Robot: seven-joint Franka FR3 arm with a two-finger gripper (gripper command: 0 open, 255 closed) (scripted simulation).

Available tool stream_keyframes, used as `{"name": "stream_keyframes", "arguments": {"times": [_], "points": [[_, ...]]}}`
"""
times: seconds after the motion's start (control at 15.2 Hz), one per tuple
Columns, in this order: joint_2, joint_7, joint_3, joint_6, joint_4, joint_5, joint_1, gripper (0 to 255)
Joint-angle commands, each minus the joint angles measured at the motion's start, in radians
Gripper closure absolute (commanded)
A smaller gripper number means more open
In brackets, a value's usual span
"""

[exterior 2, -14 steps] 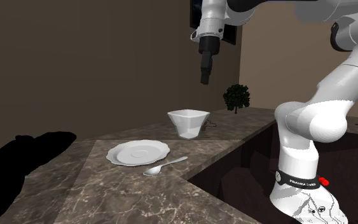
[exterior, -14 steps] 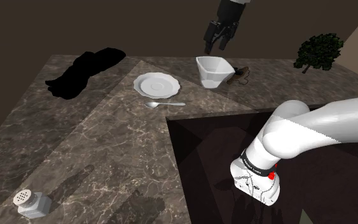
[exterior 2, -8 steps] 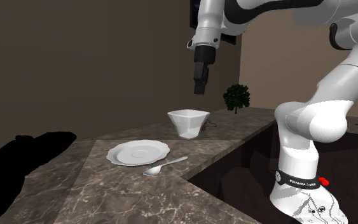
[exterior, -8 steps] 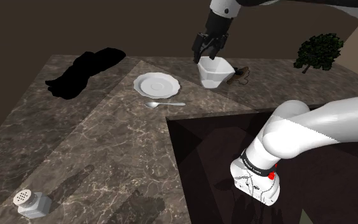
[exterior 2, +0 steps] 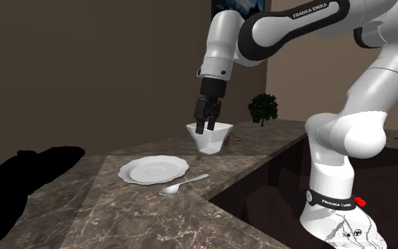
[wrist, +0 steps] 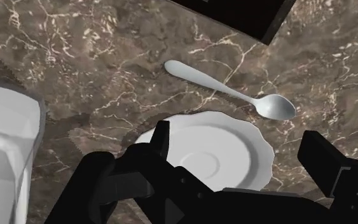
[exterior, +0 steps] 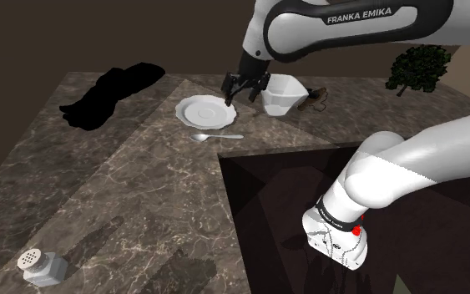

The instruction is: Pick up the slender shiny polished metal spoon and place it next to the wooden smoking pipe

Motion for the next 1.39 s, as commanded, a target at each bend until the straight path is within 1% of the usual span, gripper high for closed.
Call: {"name": "stream_keyframes", "arguments": {"times": [0.0,0.2,0.4,0.59,0.73,1.19,1.32], "points": [[0.048,0.06,0.036,0.081,-0.014,0.01,0.001,0],[0.142,0.145,0.087,0.201,-0.019,0.011,-0.008,0],[0.249,0.24,0.14,0.317,-0.007,-0.007,-0.024,0],[0.367,0.352,0.194,0.423,0.024,-0.057,-0.052,0],[0.447,0.439,0.227,0.483,0.052,-0.112,-0.073,0],[0.548,0.493,0.235,0.576,0.053,-0.186,-0.091,0],[0.557,0.498,0.234,0.583,0.054,-0.194,-0.092,0]]}}
